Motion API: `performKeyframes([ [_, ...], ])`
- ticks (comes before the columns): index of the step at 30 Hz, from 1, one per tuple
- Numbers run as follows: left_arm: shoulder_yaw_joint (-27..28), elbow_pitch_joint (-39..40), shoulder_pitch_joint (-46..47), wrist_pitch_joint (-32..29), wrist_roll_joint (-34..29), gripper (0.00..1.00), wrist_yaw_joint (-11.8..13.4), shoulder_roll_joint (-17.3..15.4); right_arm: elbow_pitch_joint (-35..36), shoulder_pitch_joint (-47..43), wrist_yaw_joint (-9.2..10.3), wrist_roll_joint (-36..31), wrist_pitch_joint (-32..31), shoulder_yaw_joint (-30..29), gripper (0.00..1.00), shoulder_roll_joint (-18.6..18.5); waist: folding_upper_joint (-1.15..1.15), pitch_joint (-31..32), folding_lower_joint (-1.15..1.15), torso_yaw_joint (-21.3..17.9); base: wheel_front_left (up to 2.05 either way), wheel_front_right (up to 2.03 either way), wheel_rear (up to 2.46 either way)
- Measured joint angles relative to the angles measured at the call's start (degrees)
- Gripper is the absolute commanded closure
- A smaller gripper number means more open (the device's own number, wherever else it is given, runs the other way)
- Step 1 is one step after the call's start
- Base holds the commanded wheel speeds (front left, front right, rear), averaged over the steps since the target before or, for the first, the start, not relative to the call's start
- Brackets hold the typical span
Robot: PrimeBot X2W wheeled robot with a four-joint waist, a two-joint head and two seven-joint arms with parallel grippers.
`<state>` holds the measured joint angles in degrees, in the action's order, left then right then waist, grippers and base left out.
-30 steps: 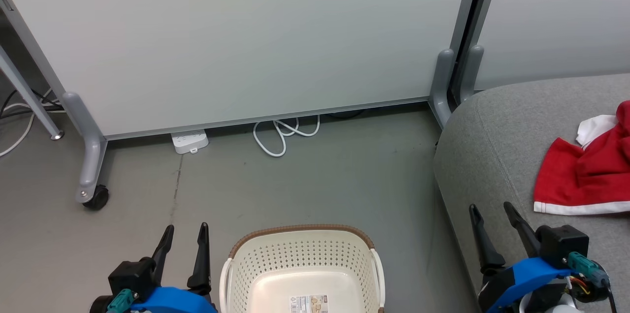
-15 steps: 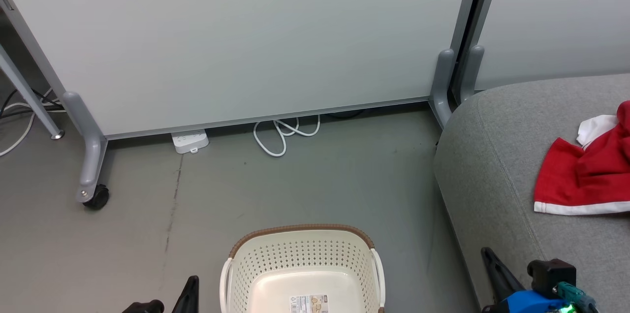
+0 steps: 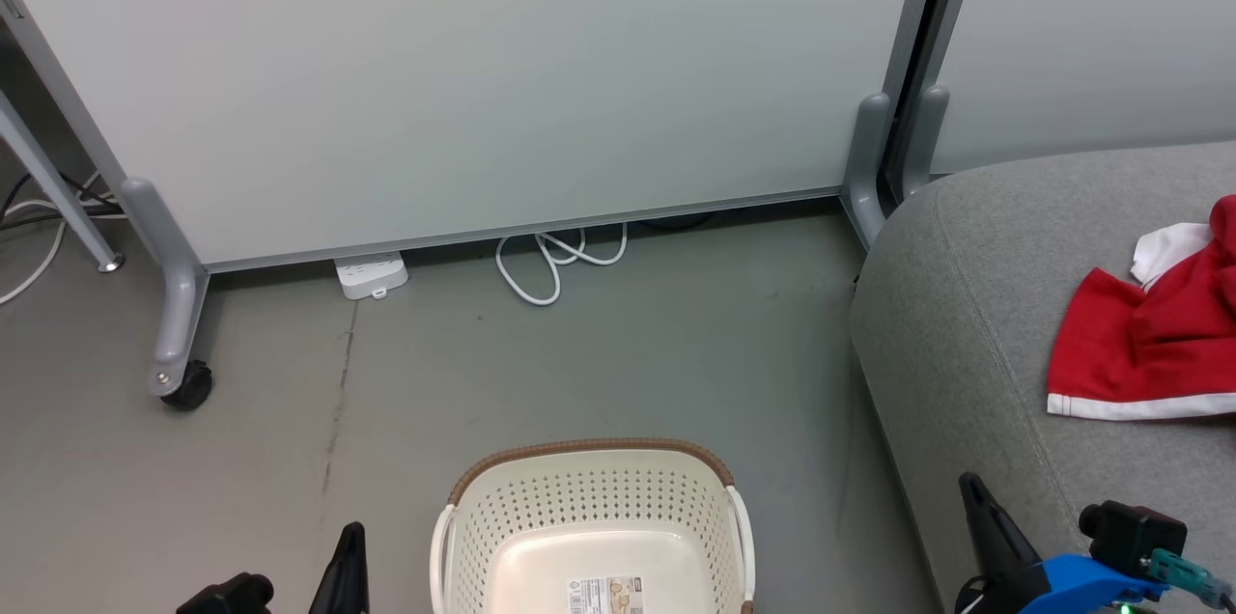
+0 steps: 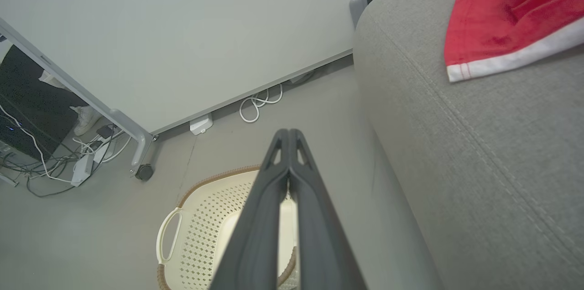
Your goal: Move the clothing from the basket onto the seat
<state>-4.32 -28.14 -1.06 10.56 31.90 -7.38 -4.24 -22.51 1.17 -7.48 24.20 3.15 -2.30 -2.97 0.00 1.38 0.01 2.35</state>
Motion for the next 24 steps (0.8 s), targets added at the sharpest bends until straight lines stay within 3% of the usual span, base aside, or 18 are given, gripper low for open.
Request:
performKeyframes([
  [24, 3.5, 4.4, 2.2, -5.5, 19.0, 1.0, 0.0, 0.5, 2.7, 1.1, 0.0, 21.3, -3.0, -1.3, 1.0, 0.0, 0.0, -0.3, 0.0, -0.5, 0.0, 0.0, 0.0],
])
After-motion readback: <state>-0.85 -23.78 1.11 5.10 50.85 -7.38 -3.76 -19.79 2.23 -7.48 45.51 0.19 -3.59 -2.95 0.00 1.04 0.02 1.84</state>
